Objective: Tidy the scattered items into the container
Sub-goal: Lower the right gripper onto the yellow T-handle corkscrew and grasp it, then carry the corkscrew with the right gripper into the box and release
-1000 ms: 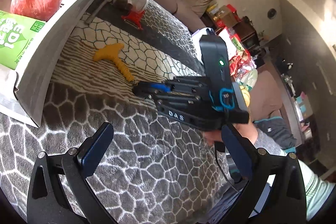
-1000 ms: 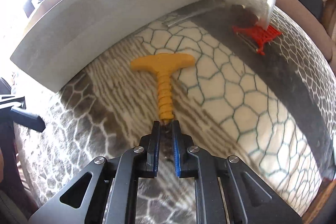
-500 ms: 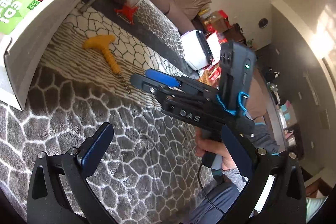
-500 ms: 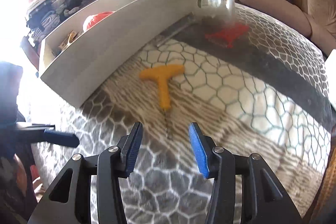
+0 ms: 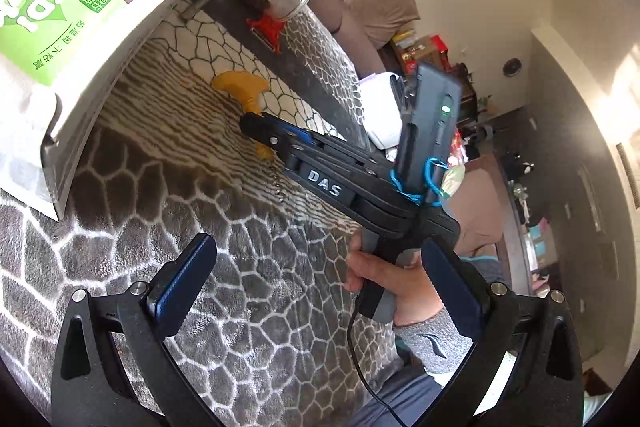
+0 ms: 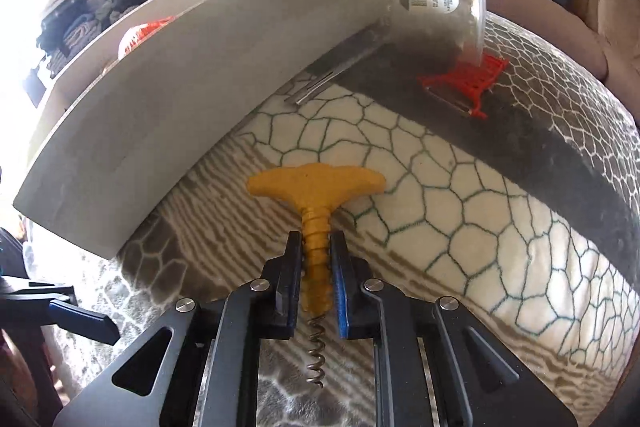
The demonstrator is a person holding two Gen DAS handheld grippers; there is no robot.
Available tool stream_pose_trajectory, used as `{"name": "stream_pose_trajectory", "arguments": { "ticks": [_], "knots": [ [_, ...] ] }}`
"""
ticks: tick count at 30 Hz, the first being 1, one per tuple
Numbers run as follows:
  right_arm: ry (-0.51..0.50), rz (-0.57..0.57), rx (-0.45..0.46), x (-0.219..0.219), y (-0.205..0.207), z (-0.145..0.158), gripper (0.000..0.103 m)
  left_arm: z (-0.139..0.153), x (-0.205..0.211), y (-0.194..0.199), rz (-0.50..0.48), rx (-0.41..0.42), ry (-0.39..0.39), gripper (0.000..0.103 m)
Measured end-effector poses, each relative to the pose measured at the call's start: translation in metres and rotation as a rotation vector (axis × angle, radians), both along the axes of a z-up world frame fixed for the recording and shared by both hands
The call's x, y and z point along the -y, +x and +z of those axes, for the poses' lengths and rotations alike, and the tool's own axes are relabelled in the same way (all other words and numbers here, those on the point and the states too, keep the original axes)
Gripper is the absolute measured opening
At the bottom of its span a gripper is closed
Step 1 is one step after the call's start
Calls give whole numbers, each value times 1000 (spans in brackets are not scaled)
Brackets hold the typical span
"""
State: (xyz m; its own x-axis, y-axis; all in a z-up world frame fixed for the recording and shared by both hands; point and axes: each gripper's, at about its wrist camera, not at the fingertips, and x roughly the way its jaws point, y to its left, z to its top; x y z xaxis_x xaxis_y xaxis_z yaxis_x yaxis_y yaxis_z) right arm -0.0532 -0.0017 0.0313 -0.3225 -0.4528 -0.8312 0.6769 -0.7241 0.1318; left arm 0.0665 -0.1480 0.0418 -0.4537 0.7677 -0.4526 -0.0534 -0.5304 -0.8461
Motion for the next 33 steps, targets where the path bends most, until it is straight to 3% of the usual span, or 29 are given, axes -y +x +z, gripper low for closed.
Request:
{"name": "stream_pose_trajectory", "arguments": {
  "ticks": [3,8,12,17,23,25,26,33],
  "knots": [
    [-49,-4,-25,-16,18,26,13,4,7,1,-5,2,73,103],
    [-20,109,-118,-25,71,88,13,23,26,-5,-39,31,265,103],
    [3,229,-173,-15,113,129,13,54,45,-2,-70,-1,311,101],
    [14,337,-218,20,160,160,13,86,72,9,-54,-21,294,96],
    [-18,362,-230,69,175,167,13,113,104,12,-17,-32,228,77],
    [-41,354,-226,83,172,169,13,116,113,8,-11,-29,204,52],
    [-51,351,-229,90,170,170,13,118,118,5,-8,-23,192,49],
    [-122,273,-207,144,126,179,13,138,168,-54,35,-24,129,49]
  ]
}}
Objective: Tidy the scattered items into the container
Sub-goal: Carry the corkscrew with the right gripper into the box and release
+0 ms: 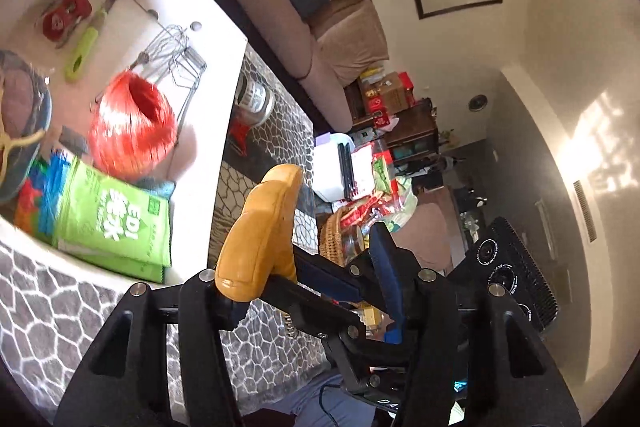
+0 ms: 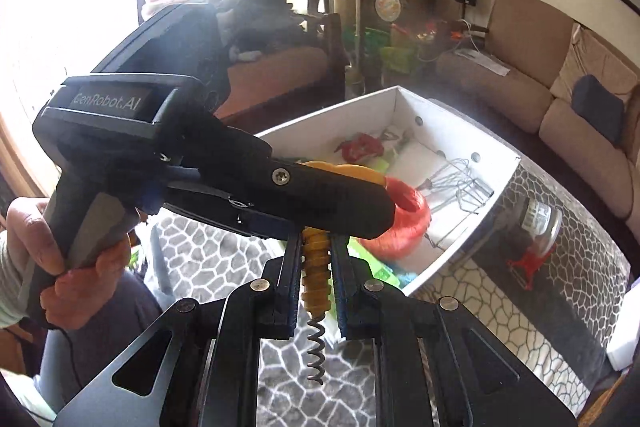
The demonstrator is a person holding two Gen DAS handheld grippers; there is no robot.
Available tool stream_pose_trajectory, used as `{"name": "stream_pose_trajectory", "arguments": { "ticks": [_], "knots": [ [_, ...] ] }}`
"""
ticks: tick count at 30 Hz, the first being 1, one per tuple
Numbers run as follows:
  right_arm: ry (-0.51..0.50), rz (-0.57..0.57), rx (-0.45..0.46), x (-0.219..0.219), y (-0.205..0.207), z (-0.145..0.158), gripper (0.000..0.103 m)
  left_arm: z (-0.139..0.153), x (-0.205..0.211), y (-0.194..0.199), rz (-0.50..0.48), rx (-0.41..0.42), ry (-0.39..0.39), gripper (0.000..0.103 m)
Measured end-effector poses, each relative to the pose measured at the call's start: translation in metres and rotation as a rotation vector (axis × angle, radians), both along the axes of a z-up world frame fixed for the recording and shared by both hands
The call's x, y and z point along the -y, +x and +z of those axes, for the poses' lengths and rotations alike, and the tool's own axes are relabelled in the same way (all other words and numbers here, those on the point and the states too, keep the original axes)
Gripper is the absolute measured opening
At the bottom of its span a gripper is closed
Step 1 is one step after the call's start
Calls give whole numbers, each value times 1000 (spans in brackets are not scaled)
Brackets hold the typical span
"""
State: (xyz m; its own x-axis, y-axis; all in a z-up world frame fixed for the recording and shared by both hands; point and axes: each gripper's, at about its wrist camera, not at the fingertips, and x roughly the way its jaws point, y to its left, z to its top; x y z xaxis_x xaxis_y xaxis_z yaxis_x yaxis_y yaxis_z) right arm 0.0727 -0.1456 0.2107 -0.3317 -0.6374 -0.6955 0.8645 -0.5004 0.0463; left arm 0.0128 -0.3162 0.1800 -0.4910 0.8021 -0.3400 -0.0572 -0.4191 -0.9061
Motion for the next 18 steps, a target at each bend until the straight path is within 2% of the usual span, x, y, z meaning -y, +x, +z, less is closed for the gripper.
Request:
{"name": "stream_pose_trajectory", "arguments": {
  "ticks": [2,4,7,10,15,16,18],
  "knots": [
    [-26,-28,15,16,-22,4,13,3,19,-24,11,17,-12,56],
    [-42,-68,49,33,-48,5,13,12,44,-46,72,25,-57,93],
    [-82,-146,156,56,-99,-1,13,22,80,-70,153,0,-89,97],
    [-113,-254,276,78,-157,-16,13,15,107,-91,204,27,-151,97],
    [-101,-431,428,114,-242,-55,13,-36,120,-126,215,137,-259,96],
    [-91,-461,452,121,-256,-64,13,-46,122,-131,220,154,-267,96],
    [-70,-516,509,129,-281,-85,13,-66,128,-140,219,176,-236,96]
  ]
}}
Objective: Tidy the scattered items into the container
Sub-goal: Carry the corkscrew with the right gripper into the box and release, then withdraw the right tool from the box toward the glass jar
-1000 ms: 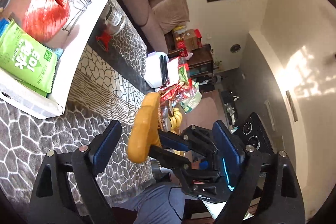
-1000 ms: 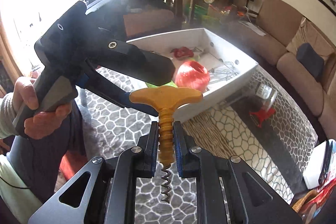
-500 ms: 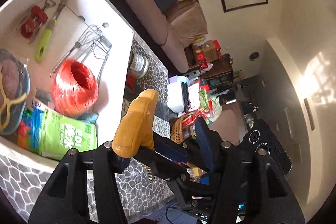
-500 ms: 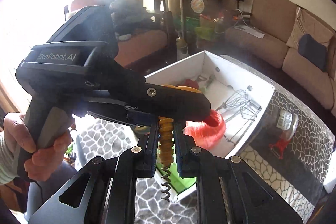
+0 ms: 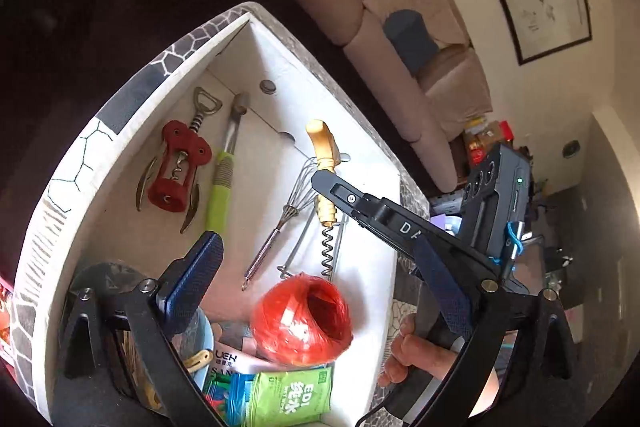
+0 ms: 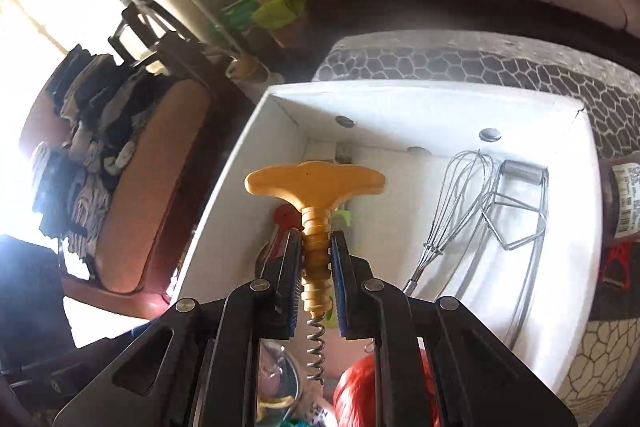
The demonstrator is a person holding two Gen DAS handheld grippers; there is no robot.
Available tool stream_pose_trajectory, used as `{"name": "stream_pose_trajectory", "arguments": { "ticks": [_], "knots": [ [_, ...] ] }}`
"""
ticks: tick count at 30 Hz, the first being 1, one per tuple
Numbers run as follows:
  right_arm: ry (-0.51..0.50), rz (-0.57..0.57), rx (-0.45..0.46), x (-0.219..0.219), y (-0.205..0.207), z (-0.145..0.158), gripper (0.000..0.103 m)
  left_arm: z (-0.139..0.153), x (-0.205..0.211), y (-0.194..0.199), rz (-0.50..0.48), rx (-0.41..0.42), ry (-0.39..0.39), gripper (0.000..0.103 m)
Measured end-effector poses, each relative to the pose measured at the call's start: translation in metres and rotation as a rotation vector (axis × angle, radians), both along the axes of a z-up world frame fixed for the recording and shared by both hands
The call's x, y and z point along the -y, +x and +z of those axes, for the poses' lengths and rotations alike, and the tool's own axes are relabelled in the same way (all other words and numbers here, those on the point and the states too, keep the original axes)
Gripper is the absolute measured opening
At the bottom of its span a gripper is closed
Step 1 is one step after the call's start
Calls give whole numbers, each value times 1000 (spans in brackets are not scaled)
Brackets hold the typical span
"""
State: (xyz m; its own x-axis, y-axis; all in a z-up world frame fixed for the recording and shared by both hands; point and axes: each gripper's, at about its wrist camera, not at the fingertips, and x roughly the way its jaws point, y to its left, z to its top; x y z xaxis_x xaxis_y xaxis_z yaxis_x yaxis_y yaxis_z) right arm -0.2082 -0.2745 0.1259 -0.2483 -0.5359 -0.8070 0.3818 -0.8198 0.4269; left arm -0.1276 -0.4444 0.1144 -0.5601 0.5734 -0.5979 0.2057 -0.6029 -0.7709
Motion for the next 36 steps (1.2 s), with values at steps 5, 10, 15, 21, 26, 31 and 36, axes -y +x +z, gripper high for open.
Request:
{"name": "stream_pose_trajectory", "arguments": {
  "ticks": [5,10,15,21,26,31,36],
  "knots": [
    [24,-79,78,5,-38,-38,13,-32,5,-8,2,-18,93,96],
    [67,-97,115,18,-64,-63,13,-50,16,-2,35,-27,170,97],
    [73,-181,195,12,-76,-92,17,-50,23,-1,37,-46,195,97],
    [111,-154,173,8,-71,-87,24,-45,10,0,18,-48,152,97],
    [52,-117,123,-15,-54,-50,34,-31,-4,9,4,-40,71,97],
    [34,-92,55,-64,-23,-8,46,-13,-15,33,13,-22,-52,97],
    [60,-41,-82,-103,20,32,51,0,-42,62,-1,-4,-194,97]
  ]
}}
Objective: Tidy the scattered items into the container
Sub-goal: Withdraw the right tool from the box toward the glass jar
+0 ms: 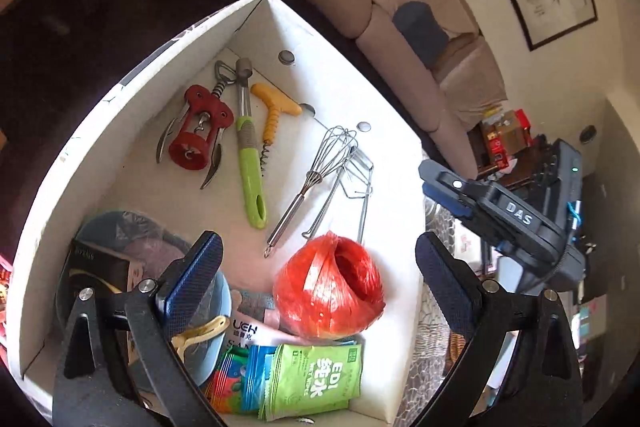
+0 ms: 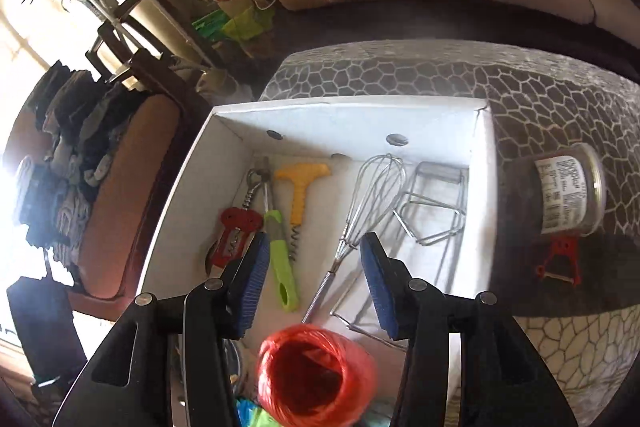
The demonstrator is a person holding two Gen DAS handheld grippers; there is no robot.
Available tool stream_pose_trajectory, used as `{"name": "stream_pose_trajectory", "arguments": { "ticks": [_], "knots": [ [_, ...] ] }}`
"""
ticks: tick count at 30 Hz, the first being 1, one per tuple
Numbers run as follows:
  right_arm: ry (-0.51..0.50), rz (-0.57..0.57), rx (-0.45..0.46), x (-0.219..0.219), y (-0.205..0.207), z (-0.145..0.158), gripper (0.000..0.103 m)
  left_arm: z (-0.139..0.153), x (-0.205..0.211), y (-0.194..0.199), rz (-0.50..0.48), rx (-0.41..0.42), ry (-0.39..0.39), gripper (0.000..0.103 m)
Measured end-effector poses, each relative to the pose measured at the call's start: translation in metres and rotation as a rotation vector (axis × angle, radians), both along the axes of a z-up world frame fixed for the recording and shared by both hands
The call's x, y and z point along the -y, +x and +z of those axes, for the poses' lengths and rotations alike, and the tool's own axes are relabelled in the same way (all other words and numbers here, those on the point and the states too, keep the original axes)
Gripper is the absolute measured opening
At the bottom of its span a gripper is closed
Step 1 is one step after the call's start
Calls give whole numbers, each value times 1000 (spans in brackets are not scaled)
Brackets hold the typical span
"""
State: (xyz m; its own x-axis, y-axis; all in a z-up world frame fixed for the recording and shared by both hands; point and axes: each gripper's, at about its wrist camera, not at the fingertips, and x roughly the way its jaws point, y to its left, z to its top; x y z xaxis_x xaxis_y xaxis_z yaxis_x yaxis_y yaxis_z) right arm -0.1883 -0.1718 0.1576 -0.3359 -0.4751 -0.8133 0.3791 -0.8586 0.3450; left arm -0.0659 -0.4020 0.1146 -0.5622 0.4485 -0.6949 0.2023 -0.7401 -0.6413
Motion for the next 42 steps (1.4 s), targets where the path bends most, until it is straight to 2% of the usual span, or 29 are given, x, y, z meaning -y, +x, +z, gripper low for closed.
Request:
{"name": "stream_pose_trajectory", "arguments": {
  "ticks": [3,5,8,10,14,18,24,33,37,39,41,42],
  "knots": [
    [86,58,-97,-5,27,16,61,9,-26,9,-24,23,-161,100],
    [118,94,-131,-10,42,21,62,10,-37,10,-14,60,-255,100],
    [128,126,-135,-10,59,24,63,9,-40,11,6,106,-317,100],
    [116,132,-136,-9,68,26,64,14,-46,16,3,111,-391,100],
    [114,152,-168,-8,87,31,67,36,-64,31,-4,82,-540,100],
    [98,167,-165,-13,101,36,67,57,-79,40,-5,65,-621,100],
    [97,178,-198,-30,125,53,70,85,-110,53,-18,27,-688,100],
    [97,160,-263,-75,154,80,73,108,-156,72,-49,1,-750,100],
    [90,134,-285,-103,160,87,81,111,-175,76,-69,-10,-756,100],
    [85,115,-289,-120,161,87,83,110,-185,78,-88,-20,-726,100],
    [77,109,-275,-138,159,82,90,106,-194,79,-103,-31,-698,100],
    [81,107,-263,-147,158,77,100,103,-200,79,-118,-38,-685,103]
  ]
}}
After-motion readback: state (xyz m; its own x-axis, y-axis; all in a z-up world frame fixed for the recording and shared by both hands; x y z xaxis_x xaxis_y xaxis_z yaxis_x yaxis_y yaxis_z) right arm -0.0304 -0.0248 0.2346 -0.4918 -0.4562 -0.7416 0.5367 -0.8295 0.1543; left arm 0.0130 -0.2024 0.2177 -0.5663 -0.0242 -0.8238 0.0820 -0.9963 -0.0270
